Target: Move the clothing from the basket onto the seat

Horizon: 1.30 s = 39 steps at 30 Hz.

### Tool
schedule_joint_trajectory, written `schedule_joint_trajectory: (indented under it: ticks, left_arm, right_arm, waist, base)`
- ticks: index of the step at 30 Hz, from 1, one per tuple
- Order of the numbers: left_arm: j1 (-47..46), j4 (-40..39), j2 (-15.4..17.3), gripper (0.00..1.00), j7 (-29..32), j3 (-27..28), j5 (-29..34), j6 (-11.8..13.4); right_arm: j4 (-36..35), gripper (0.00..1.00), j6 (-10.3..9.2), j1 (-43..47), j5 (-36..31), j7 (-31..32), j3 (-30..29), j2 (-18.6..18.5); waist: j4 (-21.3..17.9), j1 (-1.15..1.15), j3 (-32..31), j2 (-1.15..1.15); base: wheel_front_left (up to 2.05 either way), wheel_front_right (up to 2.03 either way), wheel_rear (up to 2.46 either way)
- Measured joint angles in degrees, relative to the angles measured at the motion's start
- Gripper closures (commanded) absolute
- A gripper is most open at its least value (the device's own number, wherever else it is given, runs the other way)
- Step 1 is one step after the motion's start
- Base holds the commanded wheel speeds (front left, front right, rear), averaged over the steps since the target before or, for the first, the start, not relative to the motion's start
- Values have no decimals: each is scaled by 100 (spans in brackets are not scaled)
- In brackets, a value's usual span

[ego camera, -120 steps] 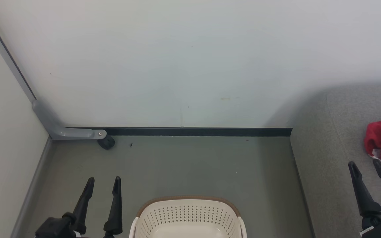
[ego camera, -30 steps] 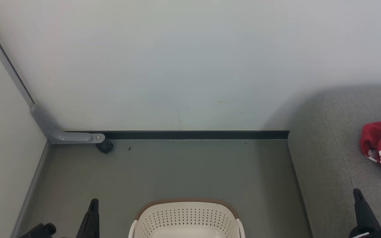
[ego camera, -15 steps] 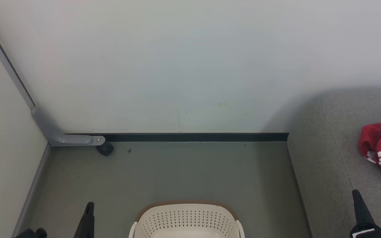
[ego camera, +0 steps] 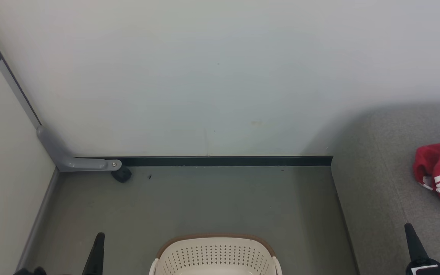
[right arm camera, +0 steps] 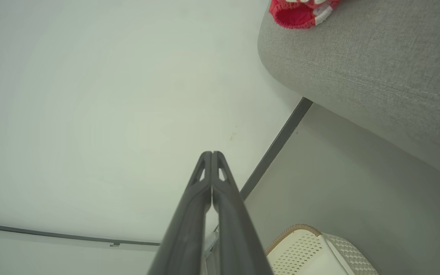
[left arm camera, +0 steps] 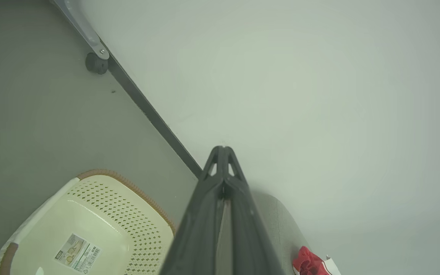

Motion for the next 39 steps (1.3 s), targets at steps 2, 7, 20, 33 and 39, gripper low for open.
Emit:
schedule_joint_trajectory:
  ticks: [2, 7, 20, 33, 39]
  left_arm:
    - [-7, 26, -16, 100, 29, 45, -129, -45]
    - [-18, 93, -47, 100, 109, 155, -477, -101]
    - [-111, 271, -123, 100, 304, 412, -1239, -300]
    - [-196, 434, -192, 100, 480, 661, -1991, -450]
    - [-219, 439, -197, 100, 481, 661, -1995, -452]
  right_arm:
    - [33, 100, 23, -42, 115, 44, -48, 47]
    - [90, 100, 79, -68, 393, 115, -170, 158]
    - [265, 100, 226, -120, 1053, 356, -457, 450]
    - [428, 100, 376, -185, 1664, 599, -723, 727]
    - [433, 100, 377, -186, 1666, 599, -734, 728]
  waist:
    - [0, 0, -8, 0]
    - [-2, 0, -28, 0]
    - [-6, 0, -76, 0]
    - [-9, 0, -119, 0]
    - [-9, 0, -119, 0]
  base:
    - [0, 0, 0]
    - [0, 0, 0]
    - [0, 0, 0]
    - [0, 0, 0]
    - [0, 0, 0]
